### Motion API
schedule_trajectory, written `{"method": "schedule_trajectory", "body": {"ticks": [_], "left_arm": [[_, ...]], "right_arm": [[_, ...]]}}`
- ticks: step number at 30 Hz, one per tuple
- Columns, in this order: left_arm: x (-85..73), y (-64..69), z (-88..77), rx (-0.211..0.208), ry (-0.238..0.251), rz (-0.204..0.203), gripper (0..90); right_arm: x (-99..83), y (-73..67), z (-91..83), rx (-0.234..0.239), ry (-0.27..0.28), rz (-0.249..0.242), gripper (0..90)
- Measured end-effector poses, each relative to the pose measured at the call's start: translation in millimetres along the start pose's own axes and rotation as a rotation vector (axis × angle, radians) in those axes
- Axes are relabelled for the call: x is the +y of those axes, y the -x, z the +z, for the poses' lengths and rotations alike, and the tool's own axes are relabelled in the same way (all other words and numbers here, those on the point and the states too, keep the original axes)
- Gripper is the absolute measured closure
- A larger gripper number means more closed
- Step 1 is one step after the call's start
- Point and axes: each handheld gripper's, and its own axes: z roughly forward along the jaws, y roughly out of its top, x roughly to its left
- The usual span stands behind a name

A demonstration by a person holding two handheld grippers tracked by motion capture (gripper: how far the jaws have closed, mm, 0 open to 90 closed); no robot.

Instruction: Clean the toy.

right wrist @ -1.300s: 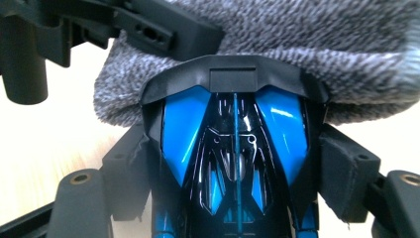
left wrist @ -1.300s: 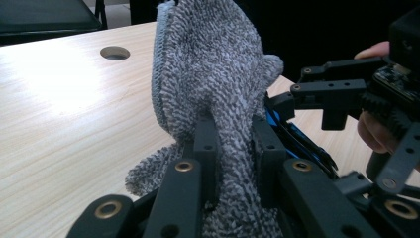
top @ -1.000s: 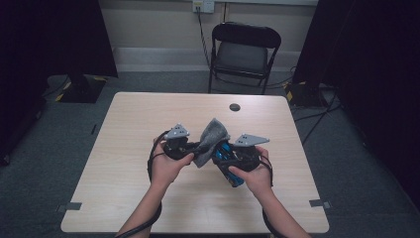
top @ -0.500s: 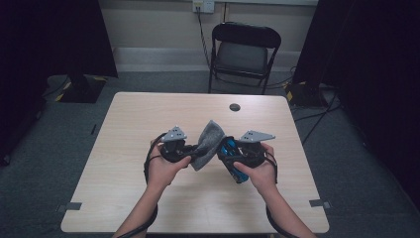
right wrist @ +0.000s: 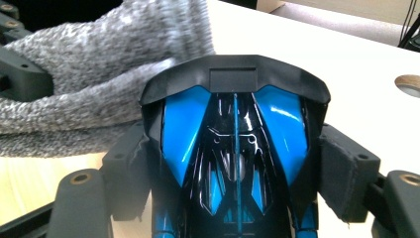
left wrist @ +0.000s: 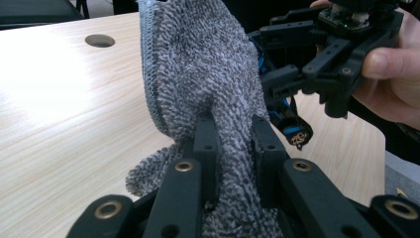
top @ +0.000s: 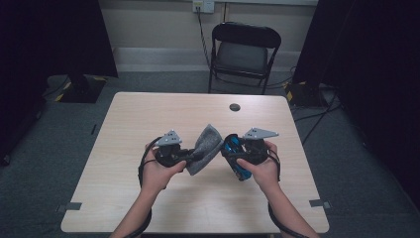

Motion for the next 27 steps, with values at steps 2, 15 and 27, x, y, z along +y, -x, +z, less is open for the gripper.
{"method": "schedule_trajectory", "body": {"ticks": [2, 15, 27], "left_arm": [[-2.6, -1.9, -1.1, 0.000, -0.006, -0.003, 77.2], [-8.1, -25.7, -3.6, 0.162, 0.009, -0.068, 77.0], [8.2, -2.3, 27.7, 0.131, 0.014, -0.043, 76.8]], "right_arm": [[0.0, 1.8, -0.7, -0.006, 0.001, 0.005, 25.5], [4.4, -3.1, -8.4, 0.008, 0.032, -0.005, 25.5], [9.4, -19.3, -1.7, 0.020, 0.044, -0.030, 25.5]]}}
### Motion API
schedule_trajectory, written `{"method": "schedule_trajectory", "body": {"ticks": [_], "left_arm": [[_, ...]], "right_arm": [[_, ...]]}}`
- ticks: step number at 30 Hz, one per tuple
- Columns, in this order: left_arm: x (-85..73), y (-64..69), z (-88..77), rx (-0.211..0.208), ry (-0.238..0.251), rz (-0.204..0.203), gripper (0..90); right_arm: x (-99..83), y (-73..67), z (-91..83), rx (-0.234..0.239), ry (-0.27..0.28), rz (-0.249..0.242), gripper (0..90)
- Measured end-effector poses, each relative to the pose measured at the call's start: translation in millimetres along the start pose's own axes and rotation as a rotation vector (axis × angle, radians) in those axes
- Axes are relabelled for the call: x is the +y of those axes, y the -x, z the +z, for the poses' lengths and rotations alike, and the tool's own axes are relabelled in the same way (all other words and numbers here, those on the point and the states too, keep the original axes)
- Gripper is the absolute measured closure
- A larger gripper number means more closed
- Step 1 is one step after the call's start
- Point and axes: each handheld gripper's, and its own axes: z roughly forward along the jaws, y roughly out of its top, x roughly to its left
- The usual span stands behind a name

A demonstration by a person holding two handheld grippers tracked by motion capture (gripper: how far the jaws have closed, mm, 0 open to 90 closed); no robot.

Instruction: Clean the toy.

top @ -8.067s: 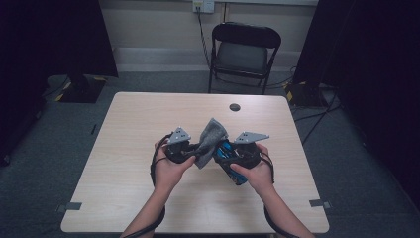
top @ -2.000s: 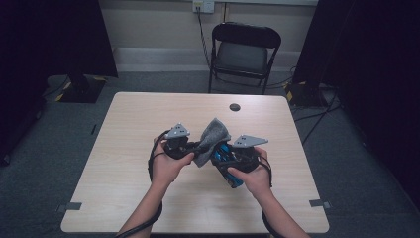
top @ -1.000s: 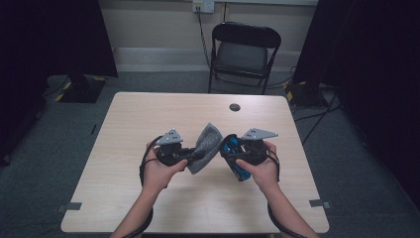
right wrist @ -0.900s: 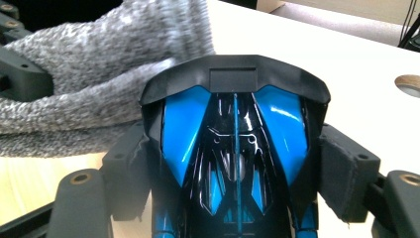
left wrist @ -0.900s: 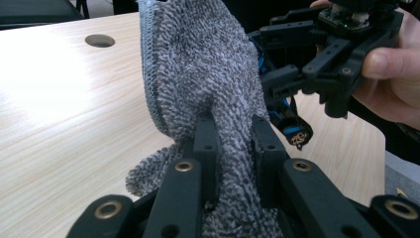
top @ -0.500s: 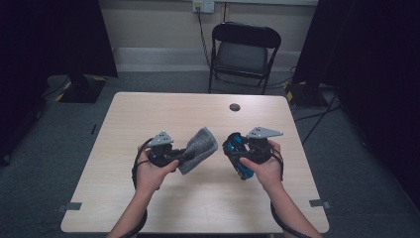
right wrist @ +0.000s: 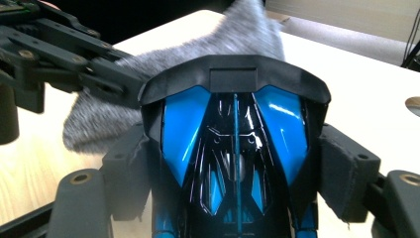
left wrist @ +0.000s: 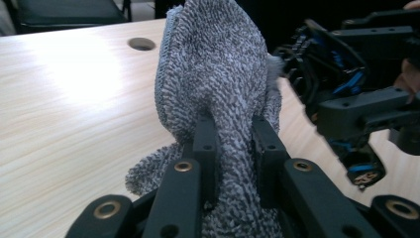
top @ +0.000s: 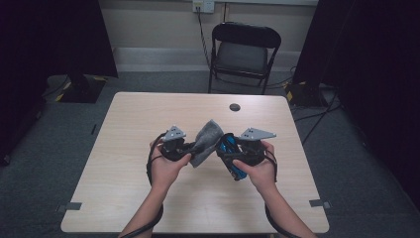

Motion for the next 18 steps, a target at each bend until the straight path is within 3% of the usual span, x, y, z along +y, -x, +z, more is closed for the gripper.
{"method": "schedule_trajectory", "body": {"ticks": [9, 18], "left_arm": [[-0.1, 17.6, 9.5, -0.044, -0.024, 0.031, 76.9], [-5.9, 19.3, 12.9, -0.081, -0.062, 0.037, 76.9]], "right_arm": [[2.1, -1.0, 1.3, -0.047, -0.002, -0.004, 25.5], [4.8, 1.1, 2.4, -0.057, 0.005, 0.004, 25.5]]}}
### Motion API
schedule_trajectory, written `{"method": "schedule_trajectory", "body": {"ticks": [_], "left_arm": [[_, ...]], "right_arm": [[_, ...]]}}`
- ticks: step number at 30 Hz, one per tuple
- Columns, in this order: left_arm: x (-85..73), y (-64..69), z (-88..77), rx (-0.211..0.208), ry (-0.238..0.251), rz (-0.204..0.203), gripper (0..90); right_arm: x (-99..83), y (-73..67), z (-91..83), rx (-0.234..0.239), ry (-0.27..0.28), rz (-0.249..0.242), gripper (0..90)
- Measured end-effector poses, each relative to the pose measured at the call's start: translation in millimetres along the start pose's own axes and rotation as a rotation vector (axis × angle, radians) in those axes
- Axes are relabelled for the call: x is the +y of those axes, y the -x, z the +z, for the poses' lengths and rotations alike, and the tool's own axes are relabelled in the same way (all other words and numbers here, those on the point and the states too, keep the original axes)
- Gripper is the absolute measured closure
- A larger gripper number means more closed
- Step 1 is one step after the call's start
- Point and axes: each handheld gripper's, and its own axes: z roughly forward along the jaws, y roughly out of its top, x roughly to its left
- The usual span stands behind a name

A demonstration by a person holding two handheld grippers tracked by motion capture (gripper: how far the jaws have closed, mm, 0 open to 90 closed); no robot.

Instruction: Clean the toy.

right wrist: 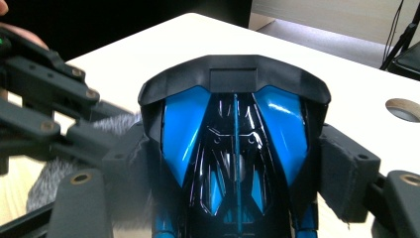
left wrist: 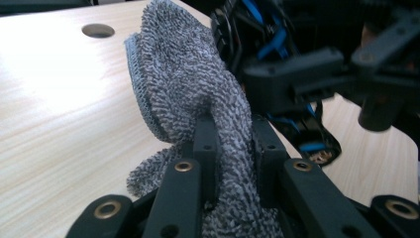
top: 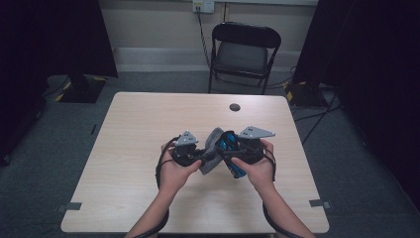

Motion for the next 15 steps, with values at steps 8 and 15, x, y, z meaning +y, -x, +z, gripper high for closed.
{"method": "schedule_trajectory", "body": {"ticks": [8, 15], "left_arm": [[-6.5, 8.9, 8.8, -0.047, -0.028, 0.033, 76.9], [-10.0, 13.6, 11.9, -0.061, -0.027, 0.034, 76.9]], "right_arm": [[10.8, 0.6, 1.8, 0.000, 0.018, 0.014, 25.4], [19.0, 1.5, 4.2, -0.005, 0.020, 0.018, 25.5]]}}
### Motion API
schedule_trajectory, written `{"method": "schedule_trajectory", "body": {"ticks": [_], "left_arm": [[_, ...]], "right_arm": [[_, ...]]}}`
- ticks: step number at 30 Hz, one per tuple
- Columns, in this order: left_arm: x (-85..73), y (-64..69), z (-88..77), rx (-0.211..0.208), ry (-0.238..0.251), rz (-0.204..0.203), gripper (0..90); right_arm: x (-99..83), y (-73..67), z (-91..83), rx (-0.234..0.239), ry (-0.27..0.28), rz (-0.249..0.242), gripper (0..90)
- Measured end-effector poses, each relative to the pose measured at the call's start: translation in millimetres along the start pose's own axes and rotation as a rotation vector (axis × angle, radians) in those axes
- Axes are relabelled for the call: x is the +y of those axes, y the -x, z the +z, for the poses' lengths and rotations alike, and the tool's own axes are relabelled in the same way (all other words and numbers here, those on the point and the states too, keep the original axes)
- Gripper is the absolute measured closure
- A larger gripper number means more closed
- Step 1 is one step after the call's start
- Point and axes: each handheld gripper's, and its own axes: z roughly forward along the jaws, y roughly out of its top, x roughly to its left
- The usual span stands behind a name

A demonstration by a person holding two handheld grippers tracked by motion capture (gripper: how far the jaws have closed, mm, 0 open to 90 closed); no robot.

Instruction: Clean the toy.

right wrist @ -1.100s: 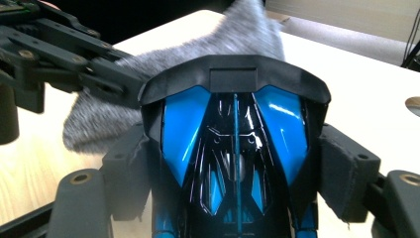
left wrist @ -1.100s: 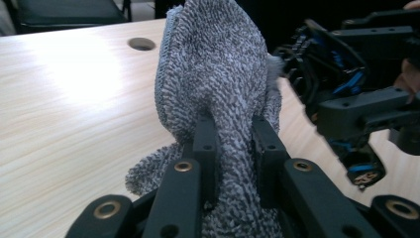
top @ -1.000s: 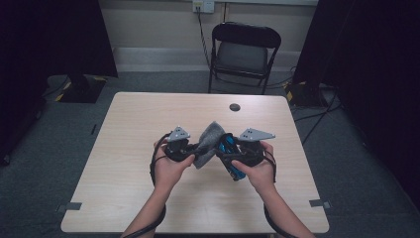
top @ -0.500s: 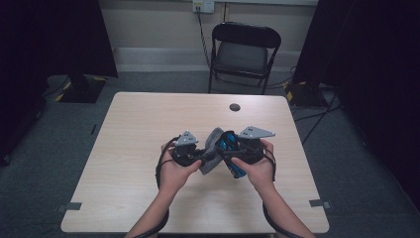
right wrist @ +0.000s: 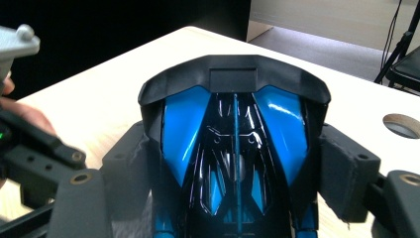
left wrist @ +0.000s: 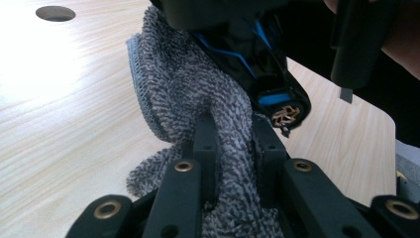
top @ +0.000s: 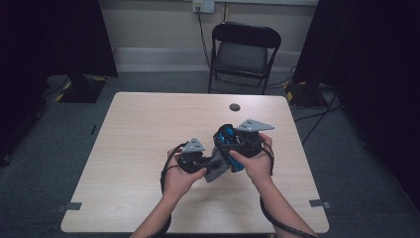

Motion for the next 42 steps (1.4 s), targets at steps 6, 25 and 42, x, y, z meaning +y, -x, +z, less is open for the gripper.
{"method": "schedule_trajectory", "body": {"ticks": [6, 25, 42], "left_arm": [[-1.7, 2.3, 2.5, -0.006, -0.013, 0.011, 76.9], [-11.4, 10.8, 11.1, -0.041, -0.044, 0.030, 76.9], [-20.8, 16.1, 15.3, -0.094, -0.057, 0.041, 76.9]], "right_arm": [[4.1, 0.6, 3.2, -0.006, 0.007, 0.013, 25.5], [17.7, 0.9, 9.0, 0.000, 0.019, 0.023, 25.5], [26.6, -0.2, 9.3, 0.022, 0.053, 0.042, 25.5]]}}
